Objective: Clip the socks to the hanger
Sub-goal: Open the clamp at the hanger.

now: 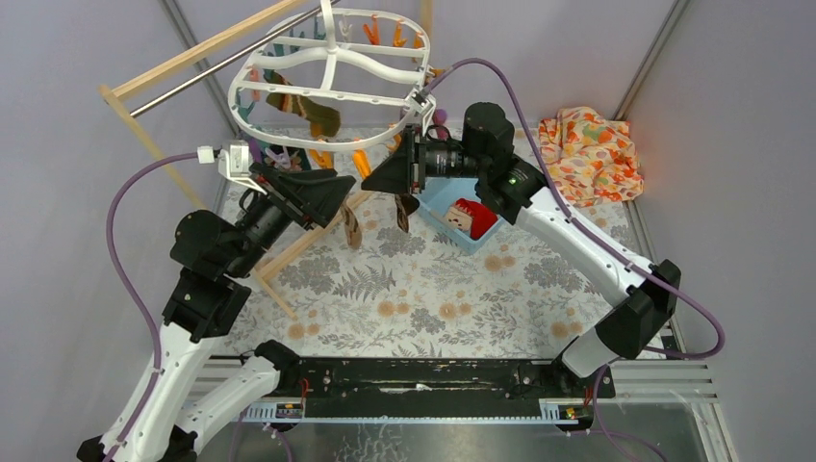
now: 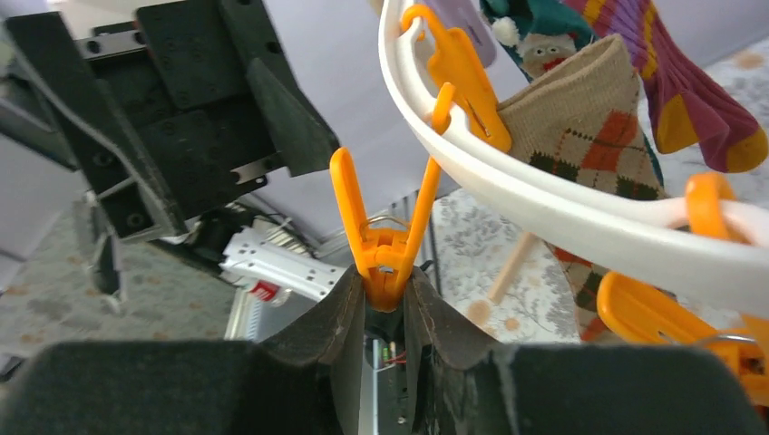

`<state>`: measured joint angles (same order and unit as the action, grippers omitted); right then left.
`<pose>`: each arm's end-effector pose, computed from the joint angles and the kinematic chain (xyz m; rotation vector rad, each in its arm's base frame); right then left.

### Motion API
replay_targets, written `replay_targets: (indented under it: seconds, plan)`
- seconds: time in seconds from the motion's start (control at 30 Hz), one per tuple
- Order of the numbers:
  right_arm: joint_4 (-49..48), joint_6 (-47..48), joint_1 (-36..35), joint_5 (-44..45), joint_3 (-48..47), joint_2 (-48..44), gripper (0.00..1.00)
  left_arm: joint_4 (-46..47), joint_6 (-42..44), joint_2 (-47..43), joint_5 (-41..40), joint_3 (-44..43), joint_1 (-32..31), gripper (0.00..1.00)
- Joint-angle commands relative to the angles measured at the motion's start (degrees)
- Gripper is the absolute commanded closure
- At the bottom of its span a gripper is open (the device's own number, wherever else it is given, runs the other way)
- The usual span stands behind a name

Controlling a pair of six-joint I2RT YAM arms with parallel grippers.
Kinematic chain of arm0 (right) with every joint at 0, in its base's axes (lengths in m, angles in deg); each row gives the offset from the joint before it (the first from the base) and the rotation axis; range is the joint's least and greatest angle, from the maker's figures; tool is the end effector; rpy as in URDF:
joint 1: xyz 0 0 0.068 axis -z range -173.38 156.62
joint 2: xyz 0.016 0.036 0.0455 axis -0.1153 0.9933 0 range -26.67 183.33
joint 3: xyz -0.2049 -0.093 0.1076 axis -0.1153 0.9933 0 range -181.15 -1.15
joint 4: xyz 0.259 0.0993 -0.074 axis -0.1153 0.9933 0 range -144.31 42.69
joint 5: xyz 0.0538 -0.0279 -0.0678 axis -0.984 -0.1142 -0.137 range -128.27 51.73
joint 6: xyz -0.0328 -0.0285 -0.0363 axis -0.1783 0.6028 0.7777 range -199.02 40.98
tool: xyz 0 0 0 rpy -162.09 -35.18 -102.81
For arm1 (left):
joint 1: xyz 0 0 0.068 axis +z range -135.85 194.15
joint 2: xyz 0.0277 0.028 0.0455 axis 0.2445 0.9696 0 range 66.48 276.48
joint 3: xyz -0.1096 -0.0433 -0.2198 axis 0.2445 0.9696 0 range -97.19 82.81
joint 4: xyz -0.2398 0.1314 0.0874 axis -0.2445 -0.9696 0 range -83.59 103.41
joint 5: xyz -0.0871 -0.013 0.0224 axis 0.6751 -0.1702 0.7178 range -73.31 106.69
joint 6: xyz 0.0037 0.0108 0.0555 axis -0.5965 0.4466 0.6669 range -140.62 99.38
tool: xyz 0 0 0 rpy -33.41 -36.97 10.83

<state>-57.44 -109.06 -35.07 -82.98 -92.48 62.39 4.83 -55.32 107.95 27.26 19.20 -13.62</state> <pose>0.2708 0.2785 0.4335 -0.8660 1.4910 1.5355 0.1556 -0.0901 0.4569 0.0800 1.4129 -1.0367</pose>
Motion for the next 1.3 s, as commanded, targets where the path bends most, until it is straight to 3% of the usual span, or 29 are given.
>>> replay_targets:
  seconds: [0.0, 0.2, 0.47, 1.27]
  plan:
    - [-17.88, -15.07, 1.65, -13.04, 1.34, 0.14, 1.00, 7.58, 0.94, 0.70, 2.57, 1.12, -0.15, 0.31]
    - [-34.48, -29.13, 2.57, -17.93, 4.60, 0.44, 1.00, 10.15, 0.39, 1.55, 3.79, 1.78, -0.17, 0.31]
    - [-46.35, -40.84, 2.68, -20.70, 4.94, 3.57, 1.00, 15.02, -0.05, 1.92, 4.26, 3.66, -0.18, 0.31]
    - [-48.19, -41.96, 2.72, -20.22, 6.00, 3.53, 1.00, 24.99, -3.36, 6.32, 5.36, 3.90, -0.18, 0.38]
